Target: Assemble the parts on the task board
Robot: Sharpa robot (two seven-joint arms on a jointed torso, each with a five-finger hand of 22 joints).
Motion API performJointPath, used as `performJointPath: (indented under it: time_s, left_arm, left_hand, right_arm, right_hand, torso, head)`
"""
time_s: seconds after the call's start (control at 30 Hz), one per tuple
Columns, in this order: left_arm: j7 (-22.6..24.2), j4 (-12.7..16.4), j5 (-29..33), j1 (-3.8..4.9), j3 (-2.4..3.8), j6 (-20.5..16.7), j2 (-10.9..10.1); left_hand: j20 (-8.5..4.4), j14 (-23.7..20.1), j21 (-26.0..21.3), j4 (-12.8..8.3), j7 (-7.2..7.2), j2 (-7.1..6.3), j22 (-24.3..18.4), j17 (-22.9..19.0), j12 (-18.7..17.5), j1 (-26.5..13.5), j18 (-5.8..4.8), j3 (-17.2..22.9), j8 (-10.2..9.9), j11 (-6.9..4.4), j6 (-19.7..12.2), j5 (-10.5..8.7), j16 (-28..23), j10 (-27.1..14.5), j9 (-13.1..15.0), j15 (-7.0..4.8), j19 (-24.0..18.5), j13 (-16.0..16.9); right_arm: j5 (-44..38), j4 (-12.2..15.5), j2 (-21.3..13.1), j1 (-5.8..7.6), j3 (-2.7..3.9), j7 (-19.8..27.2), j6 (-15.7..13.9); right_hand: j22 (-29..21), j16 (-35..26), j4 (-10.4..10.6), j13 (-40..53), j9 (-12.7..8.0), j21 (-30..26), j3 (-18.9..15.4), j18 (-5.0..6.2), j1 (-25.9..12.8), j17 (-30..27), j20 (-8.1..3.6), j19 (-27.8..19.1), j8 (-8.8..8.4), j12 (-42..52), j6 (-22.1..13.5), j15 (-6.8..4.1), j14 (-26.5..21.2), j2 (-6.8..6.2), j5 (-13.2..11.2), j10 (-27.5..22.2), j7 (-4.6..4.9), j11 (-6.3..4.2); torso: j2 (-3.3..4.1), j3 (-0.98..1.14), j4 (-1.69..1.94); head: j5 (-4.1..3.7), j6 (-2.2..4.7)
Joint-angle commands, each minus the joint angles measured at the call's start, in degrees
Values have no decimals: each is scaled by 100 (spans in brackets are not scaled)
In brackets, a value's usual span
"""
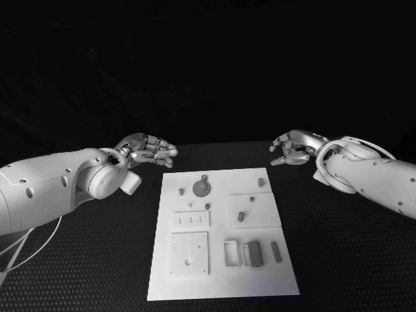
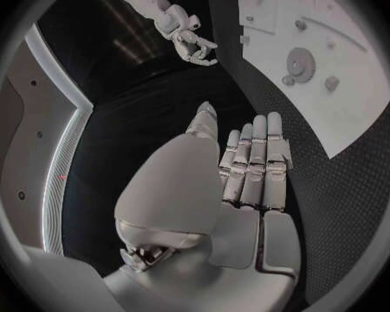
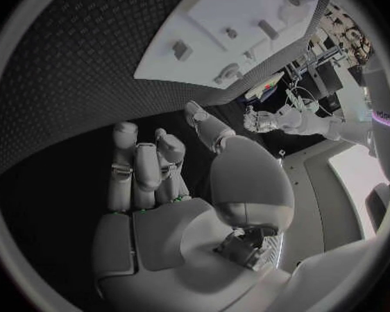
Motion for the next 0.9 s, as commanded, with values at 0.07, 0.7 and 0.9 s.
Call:
performJointPath:
  time_s: [0.07,0.7,0.9]
  left_arm:
    - [111,22,-89,-20,4,118,6]
    - [330,-2,-188,-95,5,466,21]
    - [310,8,-188,-95,5,493,18]
  left_hand:
    - [21,23,-24,1,5,4,9,7,0,66,109,-22,26,15,39,0,-20,44,2,10,13,6]
    - [27,12,-42,8,14,-56,20,31,-25,-105,105,-281,-22,29,-20,1,-59,20,-25,19,7,-2]
    - [26,18,-43,9,33,-34,22,36,-25,-102,107,-288,-26,30,-25,1,-60,20,-27,17,10,-2]
  right_arm:
    - [-567,-172,22,-170,-3,248,71]
    - [-623,-636,375,-643,-5,298,4]
    - [-594,-635,427,-657,-4,291,8]
  right_hand:
    - [96,-35,-3,10,3,-48,-39,236,217,-46,4,-57,1,-5,-49,-21,-85,-53,12,-52,-65,-26]
    - [97,-35,15,22,5,-70,-132,236,470,-38,52,-96,-49,-14,-219,-40,-152,-92,12,-109,-65,-32]
    - [97,-24,29,27,7,-67,-145,236,453,-14,56,-90,-49,-6,-225,-27,-135,-48,12,-107,-52,-20]
  torso:
    - [0,28,-18]
    - [14,67,12]
    - [14,65,3]
  head:
    - [-21,39]
    - [-34,12]
    - [-16,-12]
